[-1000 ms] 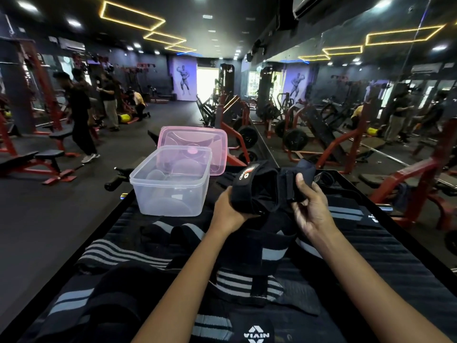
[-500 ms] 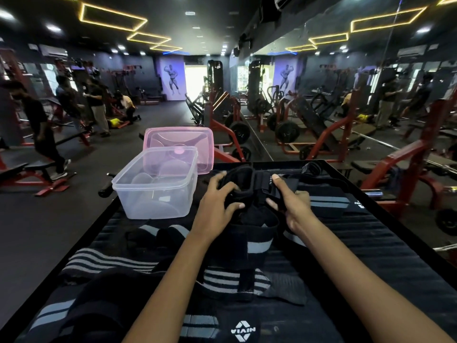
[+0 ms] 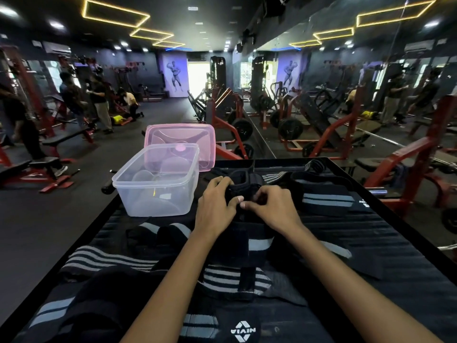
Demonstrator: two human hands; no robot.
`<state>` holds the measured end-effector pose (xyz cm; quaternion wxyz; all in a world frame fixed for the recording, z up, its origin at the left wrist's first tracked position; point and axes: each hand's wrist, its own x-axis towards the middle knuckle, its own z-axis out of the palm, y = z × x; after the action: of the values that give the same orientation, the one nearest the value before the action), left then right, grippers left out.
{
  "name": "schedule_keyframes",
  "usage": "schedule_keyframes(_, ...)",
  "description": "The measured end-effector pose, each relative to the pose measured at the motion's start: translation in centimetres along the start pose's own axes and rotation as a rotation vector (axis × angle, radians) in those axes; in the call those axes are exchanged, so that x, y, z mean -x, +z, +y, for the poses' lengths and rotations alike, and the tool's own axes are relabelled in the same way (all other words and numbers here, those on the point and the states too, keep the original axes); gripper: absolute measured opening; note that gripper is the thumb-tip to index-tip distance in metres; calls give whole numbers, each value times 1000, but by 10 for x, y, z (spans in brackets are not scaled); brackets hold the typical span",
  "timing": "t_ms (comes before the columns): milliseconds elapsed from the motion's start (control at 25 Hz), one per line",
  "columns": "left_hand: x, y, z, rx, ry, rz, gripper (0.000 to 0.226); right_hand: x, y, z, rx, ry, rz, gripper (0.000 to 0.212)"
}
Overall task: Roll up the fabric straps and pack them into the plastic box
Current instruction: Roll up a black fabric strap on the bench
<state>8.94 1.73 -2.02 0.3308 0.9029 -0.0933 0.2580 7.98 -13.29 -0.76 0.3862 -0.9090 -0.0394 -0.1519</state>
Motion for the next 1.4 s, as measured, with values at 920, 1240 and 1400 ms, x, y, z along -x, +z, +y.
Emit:
schedule_keyframes(920,-6,-6,-28,49,-90,9,19,-13,-47,32,-134,54,-420,31)
schedule_keyframes(1240,-3,4,-13,155,-48,76,20,-8,-90,34,-367,341,-682,40)
schedule_keyframes(1400,-8,4,-1,340,-31,240,22,-13,-78,32,-144,184,-330,53)
